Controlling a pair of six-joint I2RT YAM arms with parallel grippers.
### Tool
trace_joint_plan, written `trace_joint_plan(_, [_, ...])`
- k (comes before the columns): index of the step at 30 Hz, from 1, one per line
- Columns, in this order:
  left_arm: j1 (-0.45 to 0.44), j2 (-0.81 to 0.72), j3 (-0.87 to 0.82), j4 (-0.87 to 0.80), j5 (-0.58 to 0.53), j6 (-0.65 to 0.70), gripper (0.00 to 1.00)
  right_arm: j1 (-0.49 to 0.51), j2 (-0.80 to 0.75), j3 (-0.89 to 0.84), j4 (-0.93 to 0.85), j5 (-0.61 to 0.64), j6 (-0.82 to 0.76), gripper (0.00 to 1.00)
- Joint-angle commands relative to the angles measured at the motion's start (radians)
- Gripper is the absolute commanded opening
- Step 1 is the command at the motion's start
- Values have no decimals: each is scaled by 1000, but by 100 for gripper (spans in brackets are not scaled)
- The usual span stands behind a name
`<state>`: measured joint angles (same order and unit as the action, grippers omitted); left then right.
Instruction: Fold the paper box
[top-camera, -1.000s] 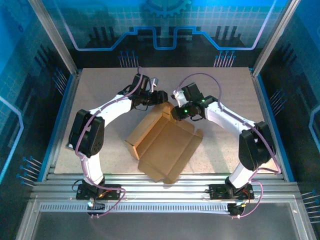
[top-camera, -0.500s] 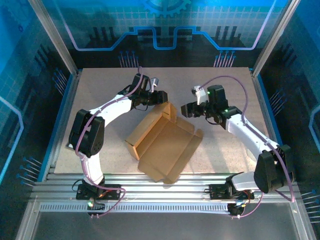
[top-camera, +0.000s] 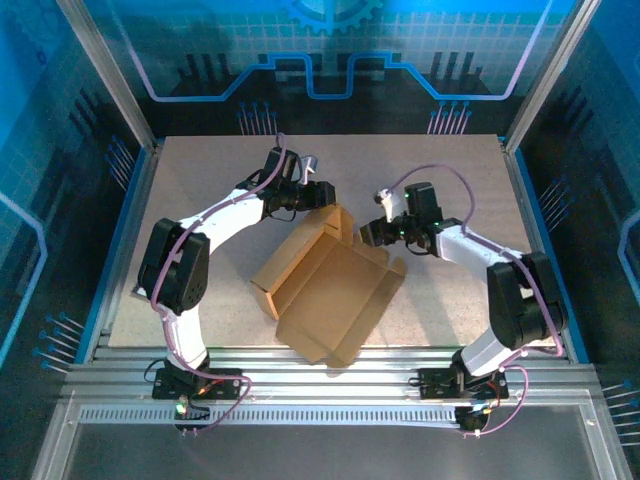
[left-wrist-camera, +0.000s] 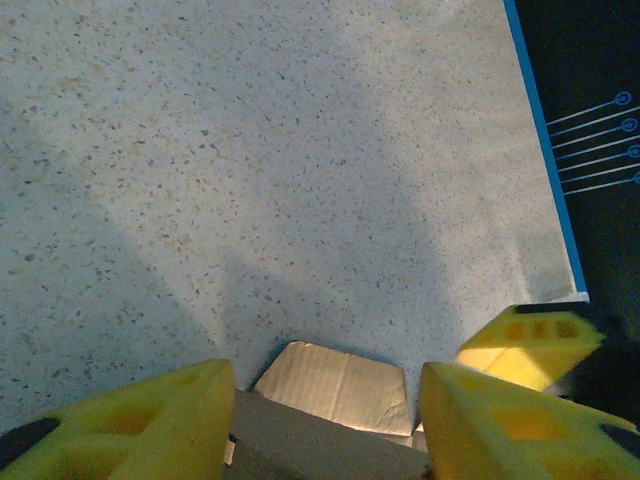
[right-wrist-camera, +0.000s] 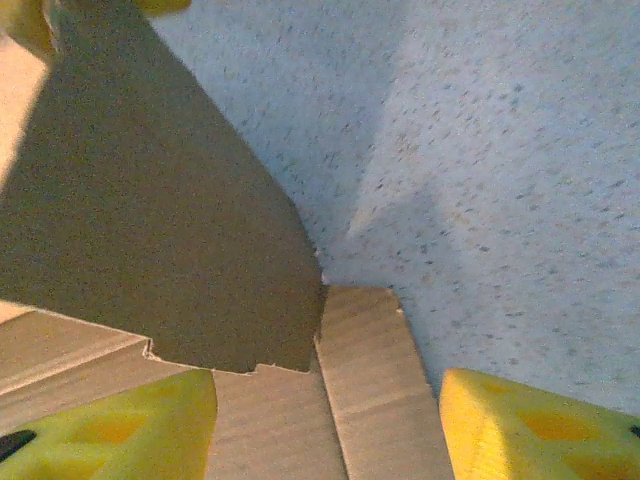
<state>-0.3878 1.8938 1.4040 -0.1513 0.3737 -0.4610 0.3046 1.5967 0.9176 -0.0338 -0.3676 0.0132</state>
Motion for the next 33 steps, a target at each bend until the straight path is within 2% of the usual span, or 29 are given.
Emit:
trace_joint_plan(1, [7,29,10,-48,23,34,52,41,30,61,36,-14,-75,59])
trace_joint_plan(10, [7,77,66,-119,82,75,51,111,93,120,34,-17,-98,57])
trace_joint_plan(23, [29,164,194,-225,314,165,51,157,151,165,108,64,-118,55])
trace_joint_plan(33, [46,225,316,-362,413,247,50,190,186,188,142,142,-134,48])
